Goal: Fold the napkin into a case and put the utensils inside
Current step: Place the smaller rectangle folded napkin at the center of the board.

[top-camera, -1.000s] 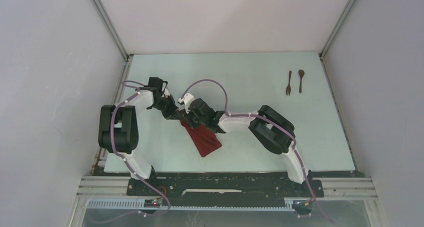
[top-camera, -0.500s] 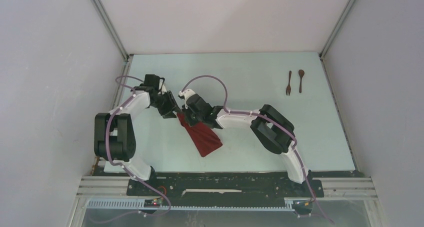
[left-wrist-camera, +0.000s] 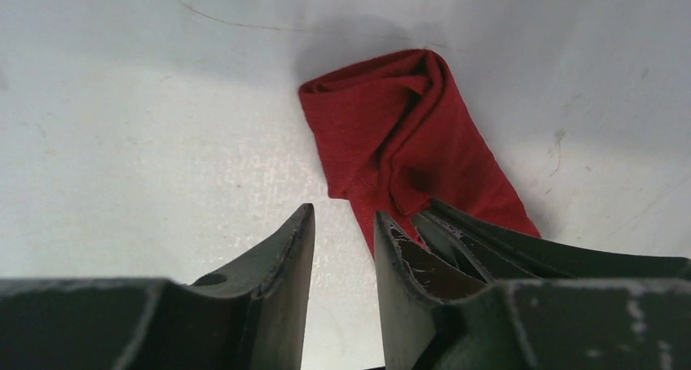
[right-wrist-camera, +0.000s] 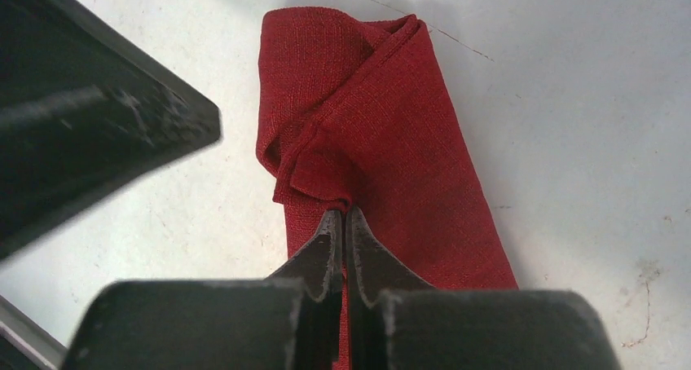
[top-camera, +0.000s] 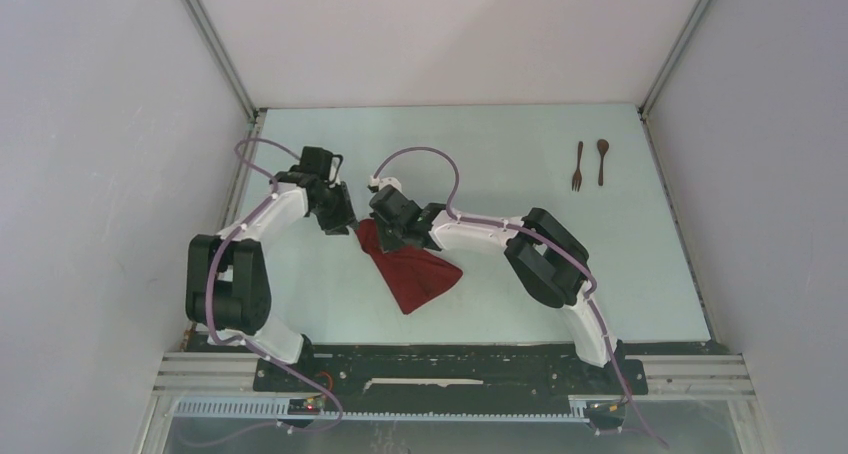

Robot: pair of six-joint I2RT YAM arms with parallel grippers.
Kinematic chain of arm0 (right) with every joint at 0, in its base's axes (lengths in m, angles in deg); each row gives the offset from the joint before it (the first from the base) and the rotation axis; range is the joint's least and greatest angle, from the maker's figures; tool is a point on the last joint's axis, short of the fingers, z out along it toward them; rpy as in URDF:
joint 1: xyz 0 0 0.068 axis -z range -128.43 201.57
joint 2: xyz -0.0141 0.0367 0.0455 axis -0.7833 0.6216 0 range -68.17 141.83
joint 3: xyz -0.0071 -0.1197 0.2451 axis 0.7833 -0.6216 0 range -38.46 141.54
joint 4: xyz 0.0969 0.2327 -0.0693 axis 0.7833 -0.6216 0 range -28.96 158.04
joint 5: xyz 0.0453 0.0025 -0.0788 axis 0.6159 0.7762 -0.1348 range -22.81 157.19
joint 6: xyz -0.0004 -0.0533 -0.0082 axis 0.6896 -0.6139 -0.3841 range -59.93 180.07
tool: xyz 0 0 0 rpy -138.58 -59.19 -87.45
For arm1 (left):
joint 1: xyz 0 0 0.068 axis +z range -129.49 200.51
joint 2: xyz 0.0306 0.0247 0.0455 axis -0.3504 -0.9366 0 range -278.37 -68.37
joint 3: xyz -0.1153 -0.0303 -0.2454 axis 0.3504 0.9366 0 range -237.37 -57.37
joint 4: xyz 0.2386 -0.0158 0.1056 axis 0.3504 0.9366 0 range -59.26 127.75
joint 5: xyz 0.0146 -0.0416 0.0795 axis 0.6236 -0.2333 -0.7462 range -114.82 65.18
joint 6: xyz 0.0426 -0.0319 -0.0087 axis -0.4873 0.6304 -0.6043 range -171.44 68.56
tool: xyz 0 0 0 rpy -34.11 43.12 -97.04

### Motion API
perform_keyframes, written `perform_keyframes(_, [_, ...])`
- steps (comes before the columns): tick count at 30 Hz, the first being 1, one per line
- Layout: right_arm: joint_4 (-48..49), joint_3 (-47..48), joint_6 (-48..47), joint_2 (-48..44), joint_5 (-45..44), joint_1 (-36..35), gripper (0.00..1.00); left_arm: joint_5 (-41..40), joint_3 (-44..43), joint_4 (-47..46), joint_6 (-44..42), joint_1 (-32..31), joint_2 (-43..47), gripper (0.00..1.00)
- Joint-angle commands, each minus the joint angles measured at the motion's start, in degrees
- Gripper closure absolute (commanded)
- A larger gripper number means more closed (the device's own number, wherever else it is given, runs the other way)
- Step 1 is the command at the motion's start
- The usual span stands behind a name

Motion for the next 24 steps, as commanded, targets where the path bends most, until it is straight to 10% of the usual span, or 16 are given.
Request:
perform_keyframes(1, [-2.4, 2.3, 2.4, -2.6, -0.9, -0.1, 1.00, -4.2, -2.0, 0.7, -1.1, -4.3, -1.1, 0.63])
perform_keyframes(11, [0.1, 0.5, 3.2, -3.2, 0.1, 0.6, 1.00, -7.6, -5.6, 2.5, -0.2, -6.5, -6.9, 0.76])
perform_keyframes(24, [2.9, -2.3, 3.8, -4.3, 1.5, 1.5, 1.00, -6.2, -6.6, 0.0, 1.7, -7.1, -10.9, 0.68])
